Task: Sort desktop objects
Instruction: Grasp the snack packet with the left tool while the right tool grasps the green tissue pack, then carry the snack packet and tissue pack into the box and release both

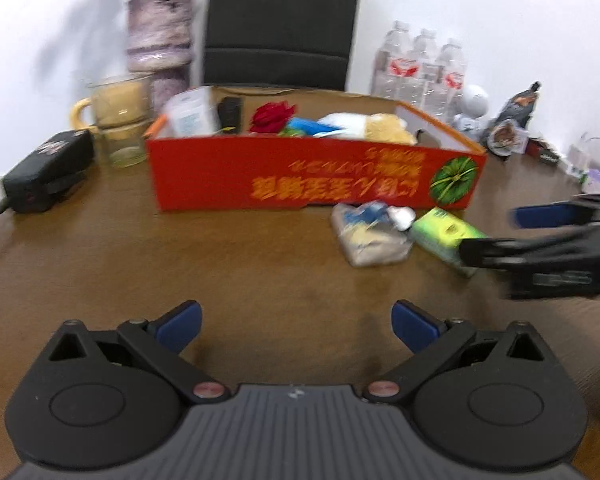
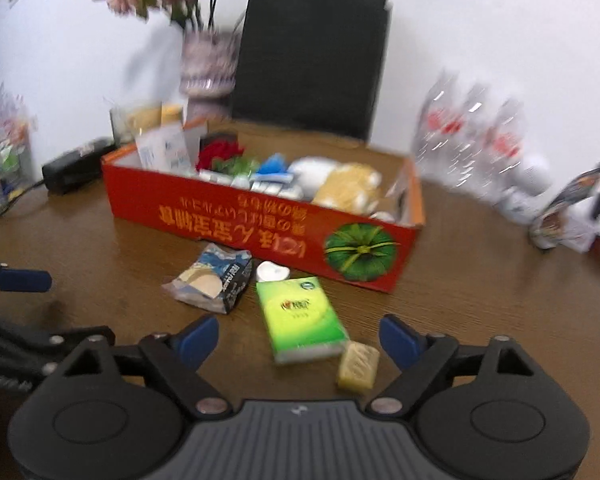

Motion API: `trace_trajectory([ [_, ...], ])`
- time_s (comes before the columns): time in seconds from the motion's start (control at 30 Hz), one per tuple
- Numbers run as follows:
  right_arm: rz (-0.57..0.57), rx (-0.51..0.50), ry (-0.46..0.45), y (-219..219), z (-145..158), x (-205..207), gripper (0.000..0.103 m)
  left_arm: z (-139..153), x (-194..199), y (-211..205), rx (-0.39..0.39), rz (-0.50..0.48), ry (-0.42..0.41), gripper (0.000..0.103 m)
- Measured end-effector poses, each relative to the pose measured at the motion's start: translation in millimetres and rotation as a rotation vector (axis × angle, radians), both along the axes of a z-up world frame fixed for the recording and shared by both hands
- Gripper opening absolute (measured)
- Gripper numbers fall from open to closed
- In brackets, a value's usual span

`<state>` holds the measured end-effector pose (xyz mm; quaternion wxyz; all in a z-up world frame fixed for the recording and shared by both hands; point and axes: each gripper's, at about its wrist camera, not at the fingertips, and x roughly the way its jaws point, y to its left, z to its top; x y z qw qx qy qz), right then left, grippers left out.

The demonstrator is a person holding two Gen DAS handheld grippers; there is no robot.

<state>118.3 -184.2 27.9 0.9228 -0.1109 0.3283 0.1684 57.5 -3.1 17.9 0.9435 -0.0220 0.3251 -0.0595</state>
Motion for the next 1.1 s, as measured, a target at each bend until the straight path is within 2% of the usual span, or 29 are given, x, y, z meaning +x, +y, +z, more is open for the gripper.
trace_trajectory([
  [0.07, 0.011, -0.023, 0.023, 3.5, -4.9, 16.3, 0.069, 3.9, 7.3, -7.3, 0.007, -0.044, -0.014, 0.103],
  [0.13, 0.037, 0.011, 0.062, 1.5, -10.9, 26.8, 0.064, 4.6, 18.2, -18.9, 0.02, -0.088, -0.02, 0.103],
  [0.17, 0.05, 0.037, 0.083, -1.0, -14.4, 30.4, 0.052, 3.7, 24.7, -25.7, 0.033, -0.102, -0.022, 0.103],
  [0.2, 0.063, 0.063, 0.104, -3.5, -18.0, 34.1, 0.046, 1.9, 32.1, -33.2, 0.055, -0.116, -0.022, 0.103],
  [0.33, 0.011, 0.172, 0.114, -28.5, -18.7, 38.4, 0.044, -8.9, 60.0, -53.0, 0.111, -0.121, -0.035, 0.103],
  [0.37, -0.006, 0.205, 0.113, -36.5, -17.3, 38.7, 0.044, -10.8, 65.4, -55.4, 0.122, -0.112, -0.034, 0.1],
  [0.4, -0.021, 0.237, 0.111, -44.6, -15.5, 37.9, 0.044, -12.3, 70.0, -56.9, 0.131, -0.098, -0.032, 0.095],
  [0.43, -0.033, 0.258, 0.105, -50.9, -13.6, 36.0, 0.044, -13.4, 72.9, -56.2, 0.124, -0.088, -0.024, 0.078],
  [0.47, -0.043, 0.271, 0.098, -55.6, -11.8, 34.3, 0.044, -14.2, 75.0, -54.6, 0.11, -0.079, -0.013, 0.067],
  [0.5, -0.05, 0.282, 0.093, -59.0, -10.5, 33.6, 0.044, -15.0, 77.0, -52.9, 0.096, -0.07, -0.003, 0.063],
  [0.57, -0.058, 0.29, 0.095, -62.4, -10.9, 32.7, 0.044, -12.5, 73.5, -50.9, 0.096, -0.067, 0.011, 0.043],
  [0.6, -0.058, 0.289, 0.095, -62.6, -11.4, 32.6, 0.044, -10.2, 69.8, -50.2, 0.102, -0.075, 0.015, 0.039],
  [0.63, -0.05, 0.292, 0.091, -62.4, -10.5, 32.2, 0.044, -8.1, 64.7, -48.0, 0.095, -0.08, 0.012, 0.028],
  [0.67, -0.041, 0.297, 0.087, -62.1, -9.2, 31.6, 0.044, -5.9, 59.3, -45.0, 0.086, -0.085, 0.007, 0.021],
  [0.77, -0.008, 0.334, 0.051, -58.7, 1.0, 26.9, 0.044, 6.1, 43.3, -36.4, 0.07, -0.092, -0.032, 0.015],
  [0.87, -0.004, 0.336, 0.012, -54.4, 17.1, 18.3, 0.044, 33.1, 34.6, -19.4, 0.024, -0.071, -0.08, 0.015],
  [1.0, -0.035, 0.342, -0.055, -47.1, 51.0, 15.9, 0.044, 78.6, 59.2, 10.9, -0.034, -0.023, -0.118, 0.015],
  [1.07, -0.068, 0.339, -0.081, -41.0, 68.4, 26.0, 0.044, 96.4, 84.8, 22.7, -0.036, 0.007, -0.117, 0.015],
  [1.1, -0.09, 0.333, -0.088, -35.6, 77.0, 36.1, 0.044, 98.9, 101.9, 27.6, -0.046, 0.019, -0.086, 0.015],
])
